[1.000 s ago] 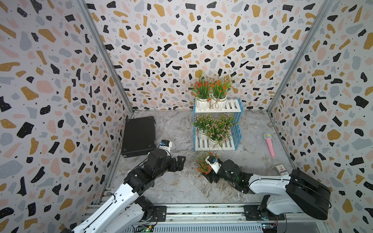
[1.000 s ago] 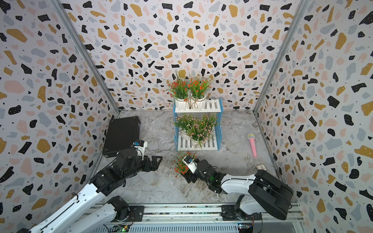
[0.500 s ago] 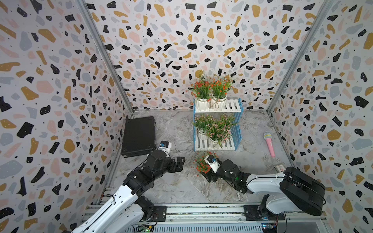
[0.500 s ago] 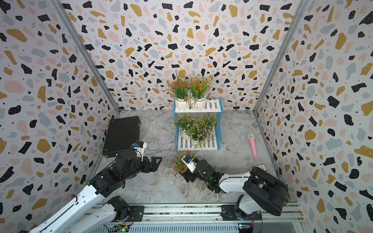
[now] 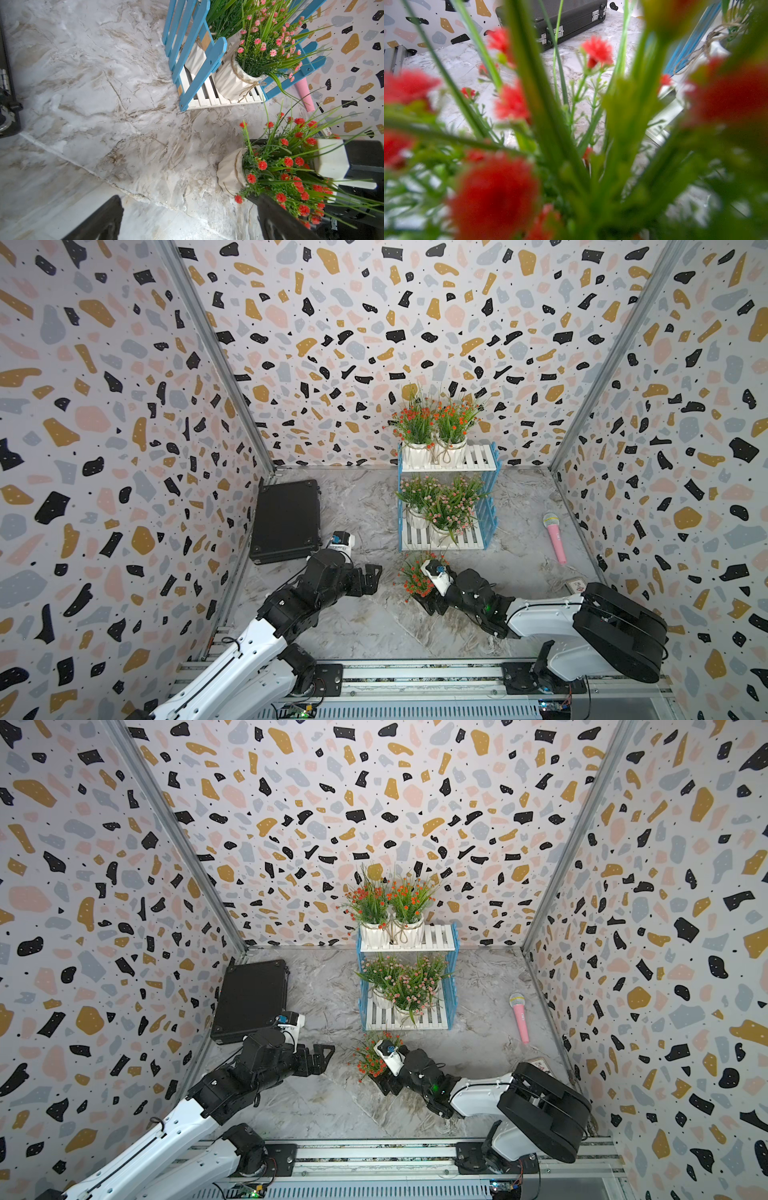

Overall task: Place the baby's breath potted plants on the rack by color
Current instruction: Pick up the baby's breath potted plant from the center of the board.

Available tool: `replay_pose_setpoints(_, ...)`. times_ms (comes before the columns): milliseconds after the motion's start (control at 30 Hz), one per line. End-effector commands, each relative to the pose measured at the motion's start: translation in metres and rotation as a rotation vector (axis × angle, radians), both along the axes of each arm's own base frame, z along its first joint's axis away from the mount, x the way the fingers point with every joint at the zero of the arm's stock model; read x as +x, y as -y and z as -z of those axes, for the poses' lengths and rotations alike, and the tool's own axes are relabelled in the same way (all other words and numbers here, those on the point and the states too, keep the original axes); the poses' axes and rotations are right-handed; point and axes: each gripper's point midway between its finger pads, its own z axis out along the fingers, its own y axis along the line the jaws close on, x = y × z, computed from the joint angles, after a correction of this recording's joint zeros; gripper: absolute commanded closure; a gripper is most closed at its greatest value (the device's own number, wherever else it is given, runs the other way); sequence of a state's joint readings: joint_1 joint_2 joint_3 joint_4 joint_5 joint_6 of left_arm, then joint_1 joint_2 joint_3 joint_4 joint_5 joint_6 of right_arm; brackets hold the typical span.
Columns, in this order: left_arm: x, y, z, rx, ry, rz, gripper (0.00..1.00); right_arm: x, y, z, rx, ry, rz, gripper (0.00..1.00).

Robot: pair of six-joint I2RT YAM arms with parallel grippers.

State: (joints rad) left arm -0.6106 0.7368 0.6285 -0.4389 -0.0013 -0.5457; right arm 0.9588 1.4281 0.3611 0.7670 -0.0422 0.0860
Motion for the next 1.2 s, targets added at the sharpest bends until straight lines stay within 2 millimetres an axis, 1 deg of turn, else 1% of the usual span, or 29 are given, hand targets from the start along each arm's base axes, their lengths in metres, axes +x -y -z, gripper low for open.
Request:
replay_pose_setpoints(0,0.007,0.003,-0.007,-0.038,0.033,-0.013,0.01,-0.005,-0.002,-0.010,0.019,0.013,-0.022,0.29)
replay_pose_setpoints(200,0.009,0.001,-0.008,-0.032,0.043,-0.023,0.01,-0.005,-0.002,-0.024,0.024,0.022,-0.024,0.29)
replay_pose_setpoints(500,0.009,-0.003,-0.011,-0.015,0.063,-0.030,0.01,-0.006,0.007,-0.063,0.056,0.064,-0.006,0.29)
replay_pose_setpoints(667,0.008,-0.005,-0.011,-0.011,0.066,-0.033,0.01,-0.007,0.011,-0.079,0.071,0.085,0.005,0.29)
replay_pose_setpoints(900,0.007,-0.008,-0.015,0.003,0.079,-0.038,0.01,-0.002,0.019,-0.121,0.077,0.110,0.051,0.29)
replay_pose_setpoints(1033,0.008,-0.008,-0.013,0.006,0.077,-0.042,0.01,0.001,0.021,-0.137,0.064,0.116,0.068,0.29)
replay_pose_setpoints(1167,0.008,-0.009,-0.016,0.006,0.081,-0.045,0.01,0.008,0.027,-0.156,0.055,0.141,0.112,0.29)
